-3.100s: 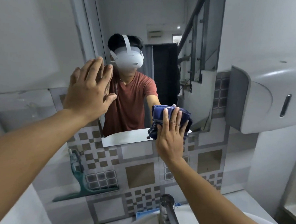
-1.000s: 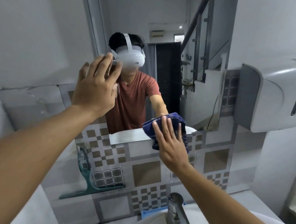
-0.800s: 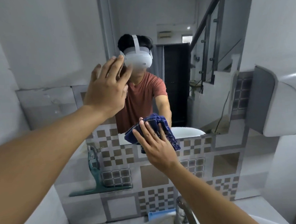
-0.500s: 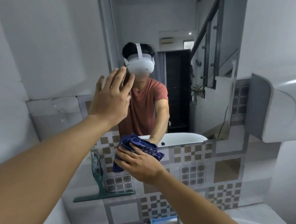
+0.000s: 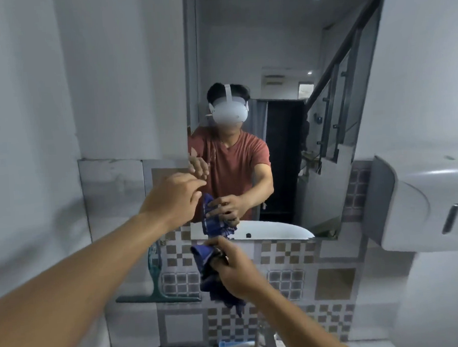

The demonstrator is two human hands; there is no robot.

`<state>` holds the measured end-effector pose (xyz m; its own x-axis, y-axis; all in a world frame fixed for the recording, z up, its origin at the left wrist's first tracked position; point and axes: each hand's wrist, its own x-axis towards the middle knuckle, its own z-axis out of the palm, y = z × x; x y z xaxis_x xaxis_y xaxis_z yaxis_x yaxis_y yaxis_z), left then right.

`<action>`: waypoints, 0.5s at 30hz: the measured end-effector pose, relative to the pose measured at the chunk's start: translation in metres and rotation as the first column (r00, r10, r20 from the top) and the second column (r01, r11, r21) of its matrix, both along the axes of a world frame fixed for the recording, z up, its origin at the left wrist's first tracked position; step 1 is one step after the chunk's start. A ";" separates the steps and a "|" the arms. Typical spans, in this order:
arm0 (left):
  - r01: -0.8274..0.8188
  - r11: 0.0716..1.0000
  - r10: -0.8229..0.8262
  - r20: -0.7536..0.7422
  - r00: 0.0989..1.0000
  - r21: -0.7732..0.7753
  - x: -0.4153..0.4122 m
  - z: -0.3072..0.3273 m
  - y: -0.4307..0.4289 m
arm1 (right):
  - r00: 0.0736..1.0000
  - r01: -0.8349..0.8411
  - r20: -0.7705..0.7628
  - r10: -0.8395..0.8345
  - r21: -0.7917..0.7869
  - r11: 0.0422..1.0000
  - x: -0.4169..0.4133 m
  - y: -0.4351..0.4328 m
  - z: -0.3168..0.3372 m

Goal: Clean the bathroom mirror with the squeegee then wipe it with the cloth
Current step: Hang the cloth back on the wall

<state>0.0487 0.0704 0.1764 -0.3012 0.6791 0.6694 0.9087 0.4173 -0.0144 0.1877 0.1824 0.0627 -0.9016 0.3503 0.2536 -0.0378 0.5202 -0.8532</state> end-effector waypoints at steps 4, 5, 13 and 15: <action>0.118 0.993 -0.099 0.675 0.731 0.017 0.027 -0.015 -0.017 | 0.981 -0.076 -0.191 0.026 -0.261 0.962 0.016 0.005 0.027; 0.157 0.986 -0.134 0.778 0.613 0.046 0.030 -0.019 -0.021 | 0.974 -0.128 -0.221 0.049 -0.359 0.924 0.019 0.007 0.032; 0.215 0.970 -0.220 0.805 0.552 0.117 0.041 -0.014 -0.050 | 0.969 -0.234 -0.216 0.118 -0.658 0.716 0.033 0.008 0.062; 0.154 0.980 -0.196 0.784 0.590 0.129 0.041 -0.005 -0.054 | 0.982 -0.185 -0.145 0.118 -0.669 0.720 0.034 0.007 0.068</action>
